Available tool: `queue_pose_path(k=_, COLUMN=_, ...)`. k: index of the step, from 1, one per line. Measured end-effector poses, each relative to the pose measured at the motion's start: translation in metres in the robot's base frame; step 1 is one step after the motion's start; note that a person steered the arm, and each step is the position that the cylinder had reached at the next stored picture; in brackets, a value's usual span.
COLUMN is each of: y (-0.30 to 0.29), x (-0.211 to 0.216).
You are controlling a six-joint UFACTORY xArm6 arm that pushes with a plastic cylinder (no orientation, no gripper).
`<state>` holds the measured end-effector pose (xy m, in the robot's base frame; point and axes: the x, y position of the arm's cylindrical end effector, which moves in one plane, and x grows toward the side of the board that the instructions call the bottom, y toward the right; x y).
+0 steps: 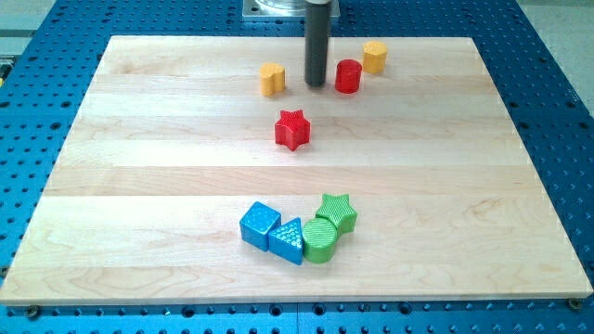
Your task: Slide the red star vertically above the green star
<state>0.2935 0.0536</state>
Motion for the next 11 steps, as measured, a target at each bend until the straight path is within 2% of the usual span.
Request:
queue_pose_path(k=1, y=0.037, x=0.0)
queue_pose_path(k=2, y=0.012, x=-0.002)
queue_pose_path(k=3, y=-0.04, x=0.021)
queue_pose_path(k=4, y=-0.046, x=0.084)
queue_pose_path(k=6, y=-0.128, x=0.095)
queue_pose_path(k=7, y=-0.172, x=0.127)
queue_pose_path(k=8, y=-0.146, x=0.158)
queue_pose_path(k=9, y=-0.091, x=0.156)
queue_pose_path(k=10, y=-0.039, x=0.124)
queue_pose_path(k=11, y=-0.011, x=0.077)
